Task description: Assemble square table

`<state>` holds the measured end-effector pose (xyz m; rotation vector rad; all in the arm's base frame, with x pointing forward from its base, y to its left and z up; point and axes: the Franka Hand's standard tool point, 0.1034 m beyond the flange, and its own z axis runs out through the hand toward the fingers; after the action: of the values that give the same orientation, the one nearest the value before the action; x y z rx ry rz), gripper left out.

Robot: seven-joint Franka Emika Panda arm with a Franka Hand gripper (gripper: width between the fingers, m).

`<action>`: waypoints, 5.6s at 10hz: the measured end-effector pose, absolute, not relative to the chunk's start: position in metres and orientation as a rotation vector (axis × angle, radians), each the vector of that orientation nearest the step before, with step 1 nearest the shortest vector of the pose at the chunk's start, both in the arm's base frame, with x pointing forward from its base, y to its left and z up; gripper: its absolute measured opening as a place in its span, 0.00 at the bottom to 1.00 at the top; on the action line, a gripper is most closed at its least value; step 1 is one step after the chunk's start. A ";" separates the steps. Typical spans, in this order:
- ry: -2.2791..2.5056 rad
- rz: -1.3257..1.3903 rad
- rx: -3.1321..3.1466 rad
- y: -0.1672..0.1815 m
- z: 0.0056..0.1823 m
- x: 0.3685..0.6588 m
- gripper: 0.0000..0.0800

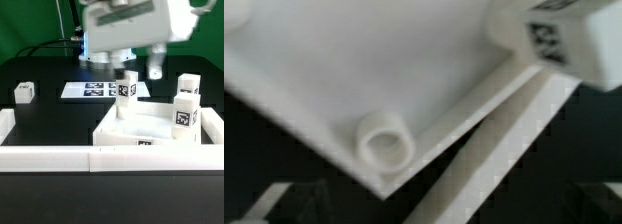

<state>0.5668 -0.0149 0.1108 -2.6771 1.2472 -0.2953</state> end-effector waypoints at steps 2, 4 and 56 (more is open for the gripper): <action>0.955 -0.382 -2.849 -0.075 0.111 0.552 0.81; 0.755 -0.437 -2.952 -0.089 0.109 0.549 0.81; -0.019 1.461 -2.766 -0.191 0.087 0.402 0.36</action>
Offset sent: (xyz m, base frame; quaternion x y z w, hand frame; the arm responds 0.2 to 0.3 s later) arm 0.0000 0.0000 0.0000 0.0000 0.0000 -0.1938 0.9810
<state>0.4016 -0.1910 0.0870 -2.7661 -0.0186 1.4609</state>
